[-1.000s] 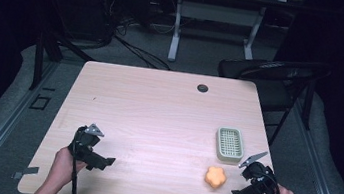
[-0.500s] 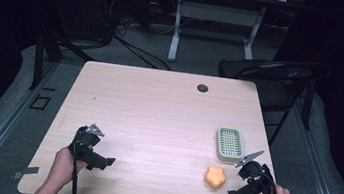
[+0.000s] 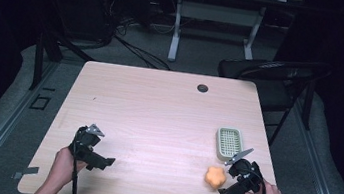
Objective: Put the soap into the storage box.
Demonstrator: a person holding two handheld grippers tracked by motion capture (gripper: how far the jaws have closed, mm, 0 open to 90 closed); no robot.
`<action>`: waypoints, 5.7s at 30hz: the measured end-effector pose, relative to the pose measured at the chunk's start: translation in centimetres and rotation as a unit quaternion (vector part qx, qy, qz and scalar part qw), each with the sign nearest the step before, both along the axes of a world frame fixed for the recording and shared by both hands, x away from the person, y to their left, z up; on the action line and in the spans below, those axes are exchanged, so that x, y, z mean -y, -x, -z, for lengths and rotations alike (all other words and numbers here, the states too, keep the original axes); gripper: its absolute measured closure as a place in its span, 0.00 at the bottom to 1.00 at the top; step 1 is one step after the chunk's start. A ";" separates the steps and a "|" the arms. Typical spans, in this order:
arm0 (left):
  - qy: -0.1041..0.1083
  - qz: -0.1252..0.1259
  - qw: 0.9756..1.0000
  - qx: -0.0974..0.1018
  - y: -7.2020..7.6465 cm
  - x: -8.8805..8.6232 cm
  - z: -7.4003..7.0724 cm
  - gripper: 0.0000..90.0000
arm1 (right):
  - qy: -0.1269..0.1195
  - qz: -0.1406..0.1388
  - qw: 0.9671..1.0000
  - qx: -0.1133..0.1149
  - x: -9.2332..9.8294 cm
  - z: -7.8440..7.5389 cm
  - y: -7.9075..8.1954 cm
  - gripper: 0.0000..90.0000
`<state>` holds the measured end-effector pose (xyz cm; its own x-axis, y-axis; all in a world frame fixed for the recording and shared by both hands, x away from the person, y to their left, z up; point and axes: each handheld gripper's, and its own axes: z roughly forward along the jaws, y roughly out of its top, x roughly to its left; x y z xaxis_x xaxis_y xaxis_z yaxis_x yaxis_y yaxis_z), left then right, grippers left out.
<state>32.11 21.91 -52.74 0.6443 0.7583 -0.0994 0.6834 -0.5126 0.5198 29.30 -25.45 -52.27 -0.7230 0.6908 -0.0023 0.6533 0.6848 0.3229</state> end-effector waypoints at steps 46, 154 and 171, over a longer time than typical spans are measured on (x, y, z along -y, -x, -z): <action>-0.006 0.003 1.000 -0.003 0.0 0.2 0.1 0.00 | 0.018 -0.025 0.999 -0.029 -3.4 1.6 -2.6 0.01; -0.006 0.006 1.000 -0.005 0.0 0.3 0.1 0.00 | 0.030 0.041 0.998 0.028 -0.4 -3.3 -4.5 0.30; -0.007 0.009 1.000 -0.005 -0.1 0.4 0.1 0.00 | 0.042 0.044 0.997 0.039 -1.0 -4.7 -6.4 0.30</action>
